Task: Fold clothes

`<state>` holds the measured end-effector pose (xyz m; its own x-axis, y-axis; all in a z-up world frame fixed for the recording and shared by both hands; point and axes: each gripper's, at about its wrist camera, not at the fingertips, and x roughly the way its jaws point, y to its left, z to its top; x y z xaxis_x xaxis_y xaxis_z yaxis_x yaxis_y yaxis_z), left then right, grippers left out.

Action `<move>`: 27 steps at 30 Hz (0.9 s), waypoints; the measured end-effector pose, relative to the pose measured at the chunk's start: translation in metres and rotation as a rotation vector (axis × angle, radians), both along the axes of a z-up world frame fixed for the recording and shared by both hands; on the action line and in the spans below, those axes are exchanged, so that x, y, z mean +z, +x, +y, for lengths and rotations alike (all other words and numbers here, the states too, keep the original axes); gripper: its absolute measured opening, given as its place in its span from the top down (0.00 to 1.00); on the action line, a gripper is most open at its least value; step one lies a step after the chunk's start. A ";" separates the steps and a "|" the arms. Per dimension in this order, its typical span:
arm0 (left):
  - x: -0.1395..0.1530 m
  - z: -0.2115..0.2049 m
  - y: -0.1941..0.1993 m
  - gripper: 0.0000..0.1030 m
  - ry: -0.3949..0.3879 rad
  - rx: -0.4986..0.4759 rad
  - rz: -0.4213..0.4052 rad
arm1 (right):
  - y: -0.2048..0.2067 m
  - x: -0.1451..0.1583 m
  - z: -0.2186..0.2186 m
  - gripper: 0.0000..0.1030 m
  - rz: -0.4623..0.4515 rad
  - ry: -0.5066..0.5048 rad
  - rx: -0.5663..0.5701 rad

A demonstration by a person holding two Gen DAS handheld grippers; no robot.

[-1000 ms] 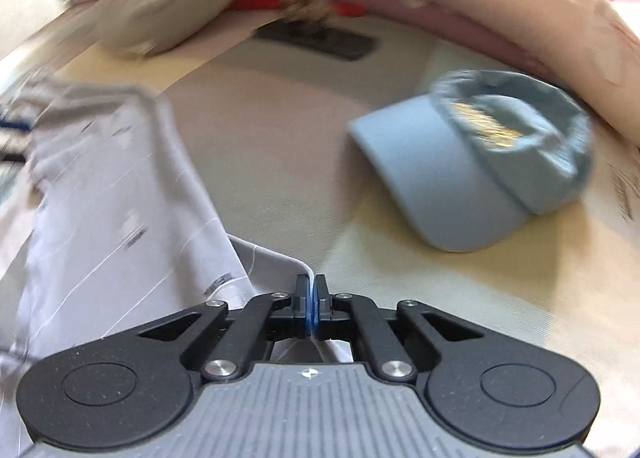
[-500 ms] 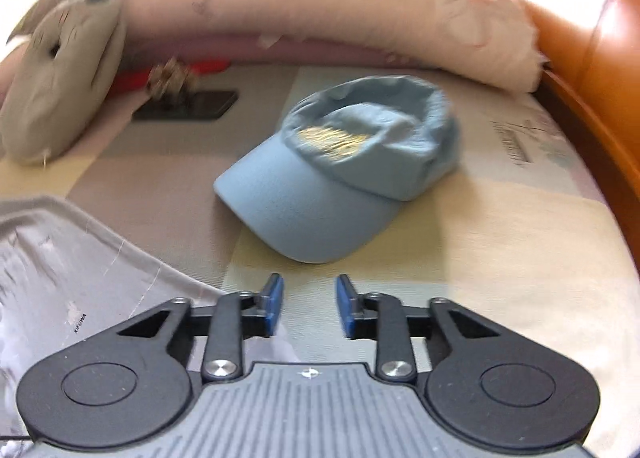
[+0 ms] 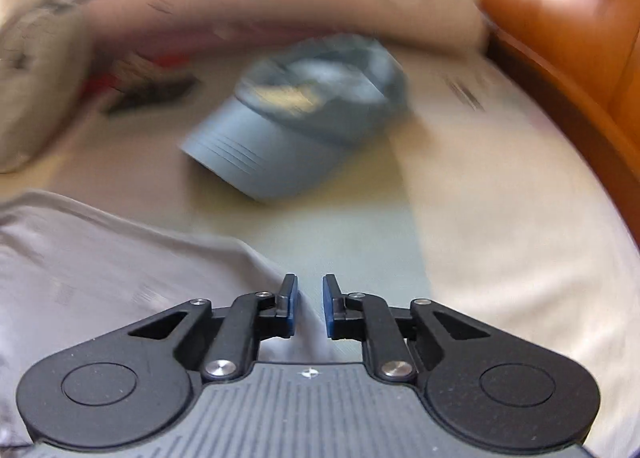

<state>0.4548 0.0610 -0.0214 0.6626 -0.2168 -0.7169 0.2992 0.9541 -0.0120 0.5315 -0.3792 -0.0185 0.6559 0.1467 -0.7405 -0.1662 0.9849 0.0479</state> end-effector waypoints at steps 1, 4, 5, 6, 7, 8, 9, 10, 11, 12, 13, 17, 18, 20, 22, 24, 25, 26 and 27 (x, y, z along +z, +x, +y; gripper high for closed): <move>-0.001 0.000 0.000 0.36 -0.002 0.000 0.003 | 0.003 0.005 0.012 0.67 -0.017 0.009 0.062; -0.003 -0.002 0.001 0.36 -0.006 -0.003 0.012 | 0.020 0.010 0.051 0.53 -0.040 0.001 0.252; -0.003 -0.002 0.000 0.36 -0.006 -0.007 0.013 | 0.029 0.007 0.064 0.53 -0.032 -0.003 0.302; -0.003 -0.002 0.000 0.36 -0.006 -0.009 0.012 | 0.040 0.003 0.076 0.53 -0.020 -0.007 0.344; -0.003 -0.002 -0.001 0.36 -0.006 -0.010 0.012 | 0.050 -0.001 0.087 0.53 -0.007 -0.011 0.387; -0.003 -0.002 -0.002 0.36 -0.007 -0.010 0.012 | 0.060 -0.005 0.098 0.53 0.006 -0.014 0.429; -0.004 -0.001 -0.002 0.36 -0.009 -0.008 0.014 | 0.071 -0.009 0.107 0.54 0.022 -0.019 0.470; -0.004 0.000 -0.003 0.36 -0.010 -0.007 0.016 | 0.079 -0.014 0.114 0.54 0.041 -0.029 0.510; -0.005 0.001 -0.003 0.36 -0.011 -0.003 0.019 | 0.085 -0.018 0.119 0.54 0.064 -0.042 0.547; -0.006 0.002 -0.003 0.36 -0.011 0.001 0.022 | 0.088 -0.022 0.123 0.55 0.092 -0.052 0.580; -0.007 0.003 -0.003 0.36 -0.011 0.007 0.026 | 0.089 -0.025 0.127 0.55 0.106 -0.064 0.611; -0.013 0.006 0.000 0.36 -0.017 0.021 0.044 | 0.084 -0.024 0.135 0.97 0.099 -0.090 0.670; -0.013 0.006 0.001 0.36 -0.019 0.021 0.047 | 0.083 -0.024 0.137 0.97 0.088 -0.102 0.665; -0.014 0.007 0.001 0.36 -0.023 0.014 0.046 | 0.085 -0.025 0.136 0.97 0.073 -0.092 0.629; -0.014 0.007 0.001 0.36 -0.023 0.011 0.044 | 0.093 -0.026 0.130 0.97 0.072 -0.048 0.566; -0.013 0.008 0.000 0.36 -0.028 0.012 0.043 | 0.097 -0.027 0.129 0.96 0.085 -0.021 0.536; -0.013 0.008 0.000 0.36 -0.030 0.012 0.043 | 0.097 -0.026 0.129 0.96 0.093 -0.017 0.524; -0.013 0.009 -0.001 0.36 -0.030 0.015 0.042 | 0.095 -0.023 0.129 0.92 0.095 -0.019 0.508; -0.012 0.010 -0.002 0.36 -0.031 0.018 0.042 | 0.092 -0.017 0.128 0.89 0.090 -0.022 0.490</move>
<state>0.4525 0.0714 -0.0334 0.6362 -0.2278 -0.7371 0.2807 0.9583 -0.0539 0.6239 -0.2509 -0.0358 0.4466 0.4059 -0.7974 -0.6063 0.7927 0.0639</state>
